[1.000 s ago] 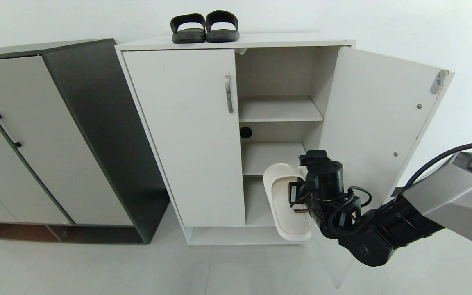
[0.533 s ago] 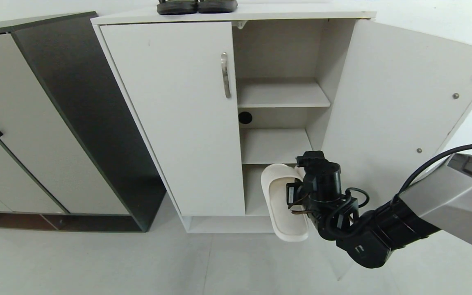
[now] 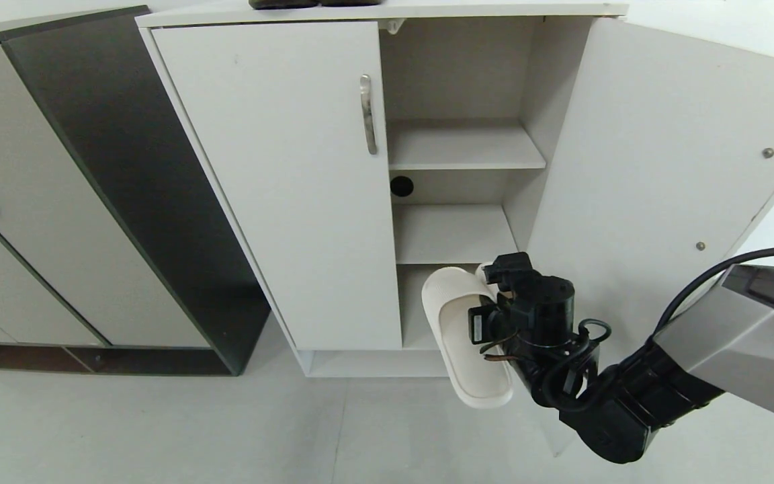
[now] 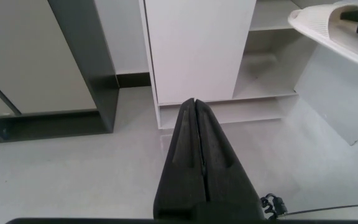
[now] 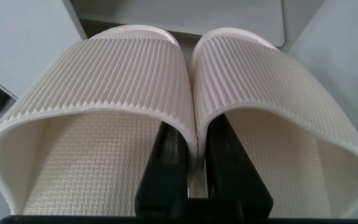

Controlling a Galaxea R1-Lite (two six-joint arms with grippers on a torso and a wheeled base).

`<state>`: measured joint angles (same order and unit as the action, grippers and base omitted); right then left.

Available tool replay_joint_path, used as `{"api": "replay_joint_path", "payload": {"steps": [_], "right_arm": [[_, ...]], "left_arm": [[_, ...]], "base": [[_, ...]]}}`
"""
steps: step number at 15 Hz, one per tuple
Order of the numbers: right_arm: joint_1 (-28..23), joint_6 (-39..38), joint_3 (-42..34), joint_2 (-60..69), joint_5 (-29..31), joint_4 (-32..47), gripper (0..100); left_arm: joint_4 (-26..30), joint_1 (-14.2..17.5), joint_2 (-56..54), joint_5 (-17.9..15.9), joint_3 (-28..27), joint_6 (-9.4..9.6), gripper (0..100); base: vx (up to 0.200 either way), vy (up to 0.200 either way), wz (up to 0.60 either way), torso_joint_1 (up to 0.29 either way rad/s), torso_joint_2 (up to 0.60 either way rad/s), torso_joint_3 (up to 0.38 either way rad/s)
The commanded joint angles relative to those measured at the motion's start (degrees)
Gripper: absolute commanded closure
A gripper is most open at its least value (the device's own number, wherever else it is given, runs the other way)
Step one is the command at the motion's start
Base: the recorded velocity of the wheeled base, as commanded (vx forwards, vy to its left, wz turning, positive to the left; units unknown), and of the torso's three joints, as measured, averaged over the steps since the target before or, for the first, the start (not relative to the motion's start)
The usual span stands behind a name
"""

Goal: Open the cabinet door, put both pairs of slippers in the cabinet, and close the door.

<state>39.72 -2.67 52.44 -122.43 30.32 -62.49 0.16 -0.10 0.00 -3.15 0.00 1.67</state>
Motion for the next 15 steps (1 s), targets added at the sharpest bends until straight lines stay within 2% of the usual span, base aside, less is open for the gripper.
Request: {"api": "replay_joint_path", "payload": {"steps": [1,6,15], "right_arm": [[-1.0,0.0,0.0,-0.1,-0.1,0.0,100],[-4.6,0.0,0.2,0.0,-1.1,0.1,100],[-6.2,0.0,-0.1,0.1,-2.0,0.1,100]], "left_arm": [[0.0,0.0,0.1,0.0,0.0,0.00,100],[0.0,0.0,0.1,0.2,0.0,-0.35,100],[0.0,0.0,0.1,0.2,0.0,-0.44,100]], "base": [[0.000,0.000,0.00,0.000,0.00,0.000],[0.000,0.000,0.00,0.000,0.00,0.000],[0.000,0.000,0.00,0.000,0.00,0.000]]}}
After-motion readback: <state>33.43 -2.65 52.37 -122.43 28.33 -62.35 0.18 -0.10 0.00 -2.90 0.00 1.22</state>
